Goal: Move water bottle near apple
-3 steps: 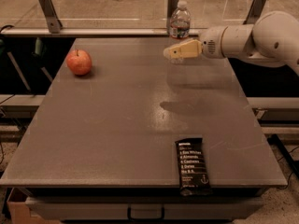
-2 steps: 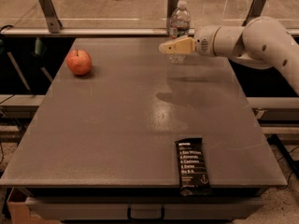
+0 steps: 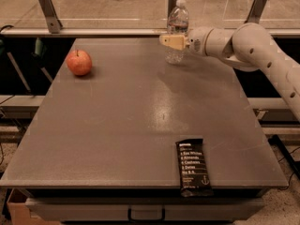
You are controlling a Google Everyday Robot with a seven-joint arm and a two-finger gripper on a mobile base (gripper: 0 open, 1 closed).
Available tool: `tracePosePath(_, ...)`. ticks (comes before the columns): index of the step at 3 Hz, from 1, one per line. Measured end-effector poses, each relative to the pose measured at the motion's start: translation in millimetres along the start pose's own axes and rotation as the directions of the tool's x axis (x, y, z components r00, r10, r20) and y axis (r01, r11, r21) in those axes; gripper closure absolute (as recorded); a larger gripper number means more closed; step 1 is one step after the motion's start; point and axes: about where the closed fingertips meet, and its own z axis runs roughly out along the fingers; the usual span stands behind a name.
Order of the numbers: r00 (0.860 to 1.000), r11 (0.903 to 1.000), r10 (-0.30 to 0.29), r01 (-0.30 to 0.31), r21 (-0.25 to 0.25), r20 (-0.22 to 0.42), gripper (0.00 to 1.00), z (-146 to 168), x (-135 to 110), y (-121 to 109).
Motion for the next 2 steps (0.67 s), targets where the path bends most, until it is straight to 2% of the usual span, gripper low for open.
tracePosePath(1, 1.0, 1.0, 0.0, -0.001, 0.002, 0.021, 0.72, -8.9, -5.2, -1.6)
tracePosePath(2, 0.996, 0.9997, -0.024, 0.023, 0.005, 0.081, 0.95, -44.8, -43.2, 0.0)
